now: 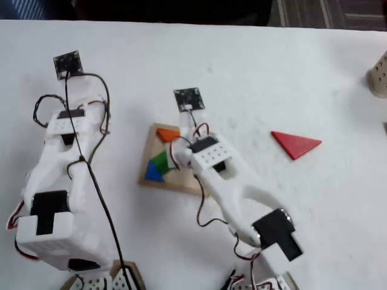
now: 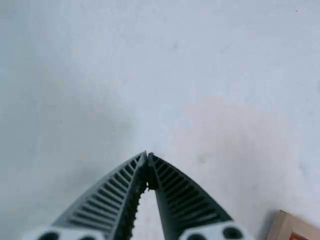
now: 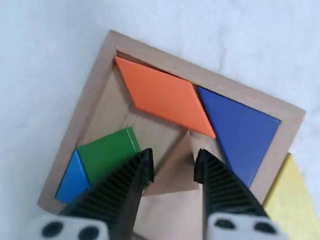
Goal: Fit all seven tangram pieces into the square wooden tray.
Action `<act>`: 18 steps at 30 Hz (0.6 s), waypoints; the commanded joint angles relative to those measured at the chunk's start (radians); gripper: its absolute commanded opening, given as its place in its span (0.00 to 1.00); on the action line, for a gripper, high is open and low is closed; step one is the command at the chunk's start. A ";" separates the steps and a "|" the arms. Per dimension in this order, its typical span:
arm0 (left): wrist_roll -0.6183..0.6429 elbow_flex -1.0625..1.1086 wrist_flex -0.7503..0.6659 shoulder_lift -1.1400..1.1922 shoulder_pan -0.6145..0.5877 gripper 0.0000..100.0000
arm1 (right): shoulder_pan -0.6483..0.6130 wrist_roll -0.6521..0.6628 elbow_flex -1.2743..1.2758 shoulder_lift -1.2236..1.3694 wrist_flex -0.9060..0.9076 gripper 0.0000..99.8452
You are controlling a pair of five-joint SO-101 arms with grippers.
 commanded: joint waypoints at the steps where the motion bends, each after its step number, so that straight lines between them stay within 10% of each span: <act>1: 0.002 -0.031 -0.035 -0.007 -0.004 0.02 | 0.012 -0.037 -0.080 0.007 0.064 0.14; 18: 0.002 -0.032 -0.037 -0.007 -0.004 0.02 | -0.008 -0.123 -0.081 0.013 0.108 0.26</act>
